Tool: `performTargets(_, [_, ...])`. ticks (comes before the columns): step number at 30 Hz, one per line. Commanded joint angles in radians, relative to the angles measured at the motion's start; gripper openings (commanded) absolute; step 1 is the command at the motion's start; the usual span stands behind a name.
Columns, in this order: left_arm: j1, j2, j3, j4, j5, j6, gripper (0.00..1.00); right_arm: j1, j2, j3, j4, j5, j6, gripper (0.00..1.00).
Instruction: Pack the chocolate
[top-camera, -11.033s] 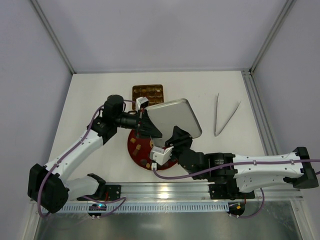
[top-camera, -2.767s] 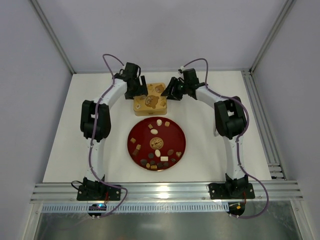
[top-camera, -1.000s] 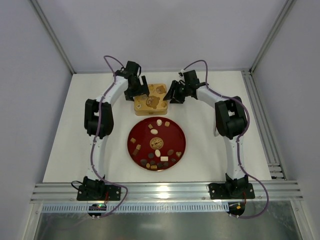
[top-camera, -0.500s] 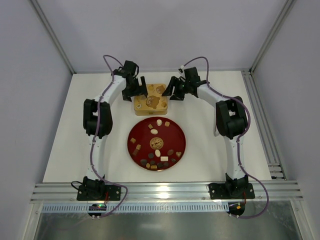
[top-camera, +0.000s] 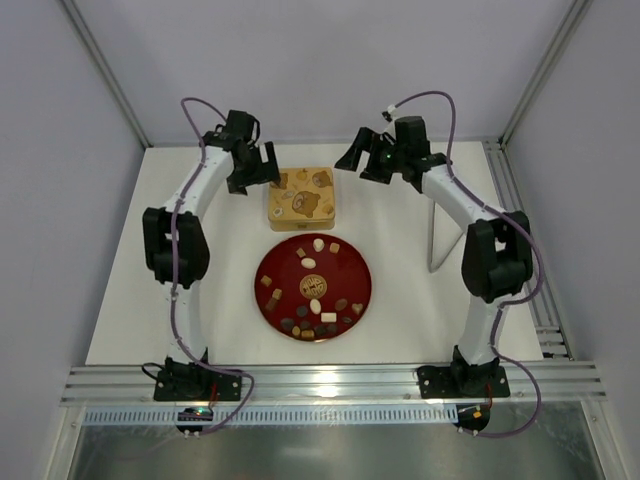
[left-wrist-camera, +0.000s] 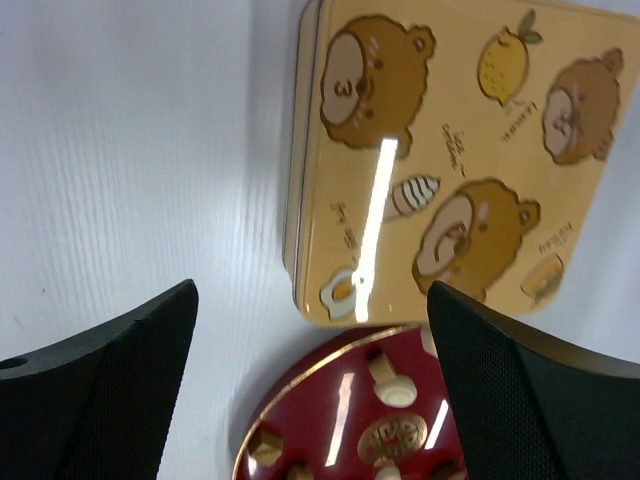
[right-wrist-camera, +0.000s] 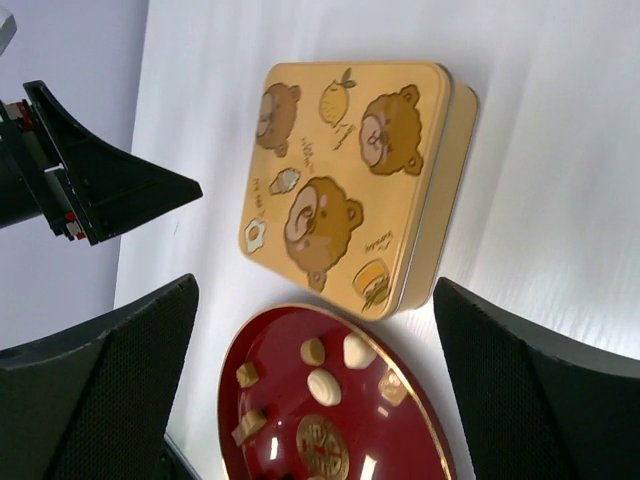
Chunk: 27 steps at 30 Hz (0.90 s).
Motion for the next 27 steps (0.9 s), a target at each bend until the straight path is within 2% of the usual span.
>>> performTargets(1, [-0.003, -0.199, -0.112, 0.035, 0.034, 0.007, 0.93, 0.001, -0.207, -0.087, 0.028, 0.069, -0.050, 1.00])
performTargets(4, [-0.005, -0.345, -0.276, 0.078, 0.062, -0.004, 0.93, -0.002, -0.327, -0.197, 0.022, 0.136, -0.081, 1.00])
performTargets(14, [-0.020, -0.891, -0.730, 0.148, 0.088, 0.014, 0.93, -0.001, -0.887, -0.582, -0.048, 0.331, -0.182, 1.00])
performTargets(20, [-0.020, -1.100, -0.848, 0.141, 0.085, 0.017, 0.94, -0.001, -1.098, -0.687, -0.151, 0.387, -0.219, 1.00])
performTargets(27, [-0.020, -1.157, -0.893, 0.135, 0.105, 0.008, 0.94, -0.001, -1.174, -0.739, -0.150, 0.422, -0.219, 1.00])
